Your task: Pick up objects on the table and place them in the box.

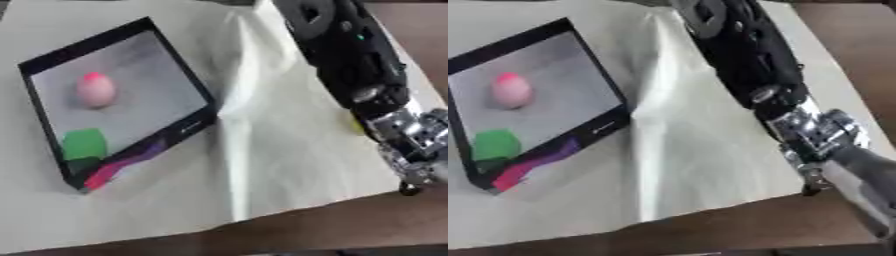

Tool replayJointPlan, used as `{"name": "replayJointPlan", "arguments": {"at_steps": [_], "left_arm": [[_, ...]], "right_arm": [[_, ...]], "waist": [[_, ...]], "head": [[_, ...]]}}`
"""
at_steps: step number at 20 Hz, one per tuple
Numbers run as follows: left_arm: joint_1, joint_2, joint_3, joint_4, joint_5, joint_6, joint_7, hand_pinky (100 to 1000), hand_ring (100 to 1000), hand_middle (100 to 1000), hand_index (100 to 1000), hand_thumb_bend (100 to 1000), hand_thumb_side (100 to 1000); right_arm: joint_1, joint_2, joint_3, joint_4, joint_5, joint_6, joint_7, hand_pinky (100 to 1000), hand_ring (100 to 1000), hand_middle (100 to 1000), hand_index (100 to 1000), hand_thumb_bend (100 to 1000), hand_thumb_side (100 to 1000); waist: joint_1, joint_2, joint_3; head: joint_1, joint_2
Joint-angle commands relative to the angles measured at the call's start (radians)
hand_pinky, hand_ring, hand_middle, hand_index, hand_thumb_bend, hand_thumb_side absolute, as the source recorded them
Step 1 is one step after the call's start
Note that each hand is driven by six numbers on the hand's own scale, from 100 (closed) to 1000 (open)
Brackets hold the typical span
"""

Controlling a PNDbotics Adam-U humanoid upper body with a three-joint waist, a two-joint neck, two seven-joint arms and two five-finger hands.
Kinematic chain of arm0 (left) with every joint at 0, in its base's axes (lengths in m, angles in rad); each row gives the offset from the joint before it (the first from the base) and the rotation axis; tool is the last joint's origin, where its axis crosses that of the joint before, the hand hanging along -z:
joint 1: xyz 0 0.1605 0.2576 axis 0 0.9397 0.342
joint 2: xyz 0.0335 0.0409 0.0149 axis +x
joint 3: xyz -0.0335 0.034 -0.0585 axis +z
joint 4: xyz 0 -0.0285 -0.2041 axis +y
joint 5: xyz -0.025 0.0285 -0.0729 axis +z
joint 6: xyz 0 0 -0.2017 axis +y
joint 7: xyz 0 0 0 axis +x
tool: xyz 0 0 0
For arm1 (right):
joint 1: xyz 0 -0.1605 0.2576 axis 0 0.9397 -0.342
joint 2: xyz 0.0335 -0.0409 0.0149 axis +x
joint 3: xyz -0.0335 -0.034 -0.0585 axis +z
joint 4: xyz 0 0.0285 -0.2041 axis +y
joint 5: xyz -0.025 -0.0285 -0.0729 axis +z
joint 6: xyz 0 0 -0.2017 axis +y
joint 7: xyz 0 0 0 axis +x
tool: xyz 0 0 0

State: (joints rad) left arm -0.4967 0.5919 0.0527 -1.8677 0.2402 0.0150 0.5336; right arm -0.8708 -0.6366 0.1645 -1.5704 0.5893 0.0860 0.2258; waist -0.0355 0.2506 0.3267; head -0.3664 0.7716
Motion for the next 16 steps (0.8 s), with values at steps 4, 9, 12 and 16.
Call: {"name": "replayJointPlan", "arguments": {"at_steps": [4,9,12,16], "left_arm": [[0.015,0.057,0.031,-0.003,-0.015,-0.004,0.025,720,593,779,837,429,493],[0.028,0.062,0.043,0.000,-0.016,-0.007,0.038,718,589,778,837,428,499],[0.039,0.067,0.052,0.002,-0.018,-0.009,0.048,718,588,778,837,427,500],[0.049,0.072,0.059,0.005,-0.019,-0.010,0.056,717,587,778,837,427,501]], "right_arm": [[0.120,-0.190,-0.085,-0.182,-0.105,0.058,-0.075,900,803,781,881,227,201],[0.260,-0.304,-0.146,-0.322,-0.191,0.135,-0.096,902,804,782,881,241,234],[0.346,-0.327,-0.163,-0.397,-0.244,0.187,-0.094,900,807,785,881,263,257],[0.449,-0.336,-0.172,-0.428,-0.307,0.204,-0.115,899,812,791,883,297,287]], "waist": [[-0.016,-0.026,-0.053],[-0.017,-0.006,-0.104],[-0.015,0.003,-0.125],[-0.010,0.008,-0.139]], "head": [[0.092,-0.002],[0.138,-0.002],[0.170,-0.002],[0.195,-0.002]]}}
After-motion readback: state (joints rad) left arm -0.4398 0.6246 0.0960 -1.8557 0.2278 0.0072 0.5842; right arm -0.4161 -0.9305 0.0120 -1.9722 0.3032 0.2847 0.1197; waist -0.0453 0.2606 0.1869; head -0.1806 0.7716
